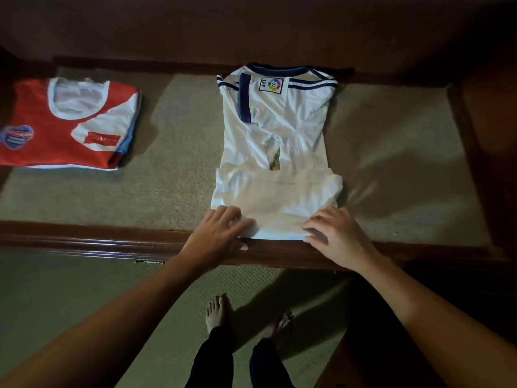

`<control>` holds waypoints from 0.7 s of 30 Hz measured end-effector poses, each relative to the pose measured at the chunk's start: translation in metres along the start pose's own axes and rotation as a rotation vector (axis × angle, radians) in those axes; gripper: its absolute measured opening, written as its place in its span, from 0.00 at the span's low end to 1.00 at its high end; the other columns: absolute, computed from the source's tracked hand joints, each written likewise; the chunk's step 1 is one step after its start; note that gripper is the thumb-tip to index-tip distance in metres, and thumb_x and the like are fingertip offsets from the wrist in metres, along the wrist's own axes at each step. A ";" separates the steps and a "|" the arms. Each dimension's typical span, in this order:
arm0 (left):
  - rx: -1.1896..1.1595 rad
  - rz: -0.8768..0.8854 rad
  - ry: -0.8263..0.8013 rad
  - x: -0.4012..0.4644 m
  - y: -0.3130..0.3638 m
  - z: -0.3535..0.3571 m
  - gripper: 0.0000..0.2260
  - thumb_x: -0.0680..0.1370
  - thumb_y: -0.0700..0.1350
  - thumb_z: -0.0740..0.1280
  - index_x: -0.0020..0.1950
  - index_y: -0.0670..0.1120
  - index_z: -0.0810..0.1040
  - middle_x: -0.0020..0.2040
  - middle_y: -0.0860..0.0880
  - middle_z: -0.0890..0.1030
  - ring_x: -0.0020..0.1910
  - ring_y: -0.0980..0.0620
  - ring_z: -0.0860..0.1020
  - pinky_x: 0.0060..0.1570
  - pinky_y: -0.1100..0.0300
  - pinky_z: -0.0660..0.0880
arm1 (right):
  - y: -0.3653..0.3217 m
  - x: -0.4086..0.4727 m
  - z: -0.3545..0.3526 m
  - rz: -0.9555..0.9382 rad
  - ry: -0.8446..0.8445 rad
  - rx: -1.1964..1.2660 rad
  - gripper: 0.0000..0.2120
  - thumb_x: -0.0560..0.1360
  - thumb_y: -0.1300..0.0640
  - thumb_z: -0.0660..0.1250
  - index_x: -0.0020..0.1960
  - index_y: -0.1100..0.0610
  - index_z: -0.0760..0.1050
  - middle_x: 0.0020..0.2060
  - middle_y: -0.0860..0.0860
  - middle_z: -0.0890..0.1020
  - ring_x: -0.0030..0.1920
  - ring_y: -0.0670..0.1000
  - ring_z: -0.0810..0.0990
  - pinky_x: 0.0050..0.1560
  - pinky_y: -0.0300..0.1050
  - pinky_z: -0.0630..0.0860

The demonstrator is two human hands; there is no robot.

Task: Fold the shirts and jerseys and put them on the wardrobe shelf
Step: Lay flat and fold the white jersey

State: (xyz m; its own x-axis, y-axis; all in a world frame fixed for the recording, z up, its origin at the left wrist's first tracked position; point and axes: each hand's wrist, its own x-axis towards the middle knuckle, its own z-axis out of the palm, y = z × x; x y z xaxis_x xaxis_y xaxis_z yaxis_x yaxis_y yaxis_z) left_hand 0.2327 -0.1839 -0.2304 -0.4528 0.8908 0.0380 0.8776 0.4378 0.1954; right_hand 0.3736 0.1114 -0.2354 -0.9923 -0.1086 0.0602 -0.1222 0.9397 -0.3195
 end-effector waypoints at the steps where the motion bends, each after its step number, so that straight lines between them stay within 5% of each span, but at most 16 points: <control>1: -0.005 0.022 -0.008 0.004 -0.005 -0.002 0.27 0.70 0.53 0.78 0.66 0.50 0.75 0.56 0.45 0.75 0.52 0.45 0.74 0.50 0.49 0.75 | 0.001 0.003 -0.003 -0.024 -0.012 -0.032 0.11 0.73 0.49 0.75 0.53 0.52 0.83 0.48 0.46 0.82 0.52 0.52 0.79 0.54 0.47 0.69; 9: -0.077 0.141 -0.061 0.025 -0.022 -0.012 0.10 0.75 0.44 0.72 0.55 0.43 0.81 0.45 0.44 0.80 0.42 0.43 0.79 0.40 0.49 0.78 | -0.012 0.008 -0.005 -0.145 -0.011 -0.227 0.10 0.74 0.59 0.60 0.44 0.58 0.80 0.39 0.52 0.80 0.43 0.55 0.78 0.47 0.54 0.74; 12: -0.245 -0.009 -0.070 0.040 -0.025 -0.037 0.10 0.72 0.45 0.67 0.50 0.45 0.83 0.42 0.47 0.81 0.40 0.44 0.80 0.39 0.52 0.77 | -0.013 0.030 -0.025 -0.017 0.050 -0.110 0.09 0.71 0.58 0.60 0.39 0.58 0.77 0.33 0.52 0.77 0.37 0.56 0.78 0.41 0.52 0.73; 16: -0.459 -0.239 0.001 0.077 -0.042 -0.081 0.14 0.74 0.47 0.64 0.55 0.44 0.84 0.44 0.50 0.81 0.41 0.51 0.79 0.41 0.57 0.73 | 0.001 0.081 -0.067 0.211 0.143 0.071 0.07 0.70 0.55 0.62 0.40 0.56 0.78 0.34 0.51 0.79 0.36 0.58 0.78 0.37 0.49 0.72; 21: -0.664 -0.344 0.085 0.150 -0.085 -0.124 0.06 0.77 0.45 0.70 0.53 0.49 0.84 0.41 0.52 0.83 0.37 0.56 0.78 0.37 0.62 0.73 | 0.034 0.149 -0.126 0.362 0.122 0.238 0.05 0.74 0.56 0.65 0.42 0.55 0.79 0.33 0.49 0.79 0.34 0.51 0.76 0.36 0.46 0.71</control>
State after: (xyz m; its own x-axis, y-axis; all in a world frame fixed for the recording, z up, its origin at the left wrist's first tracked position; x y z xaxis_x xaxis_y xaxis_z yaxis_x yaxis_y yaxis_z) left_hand 0.0704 -0.1032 -0.1196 -0.7185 0.6928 -0.0618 0.4174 0.5004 0.7585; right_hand 0.2242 0.1677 -0.1183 -0.9639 0.2660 0.0112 0.2165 0.8075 -0.5487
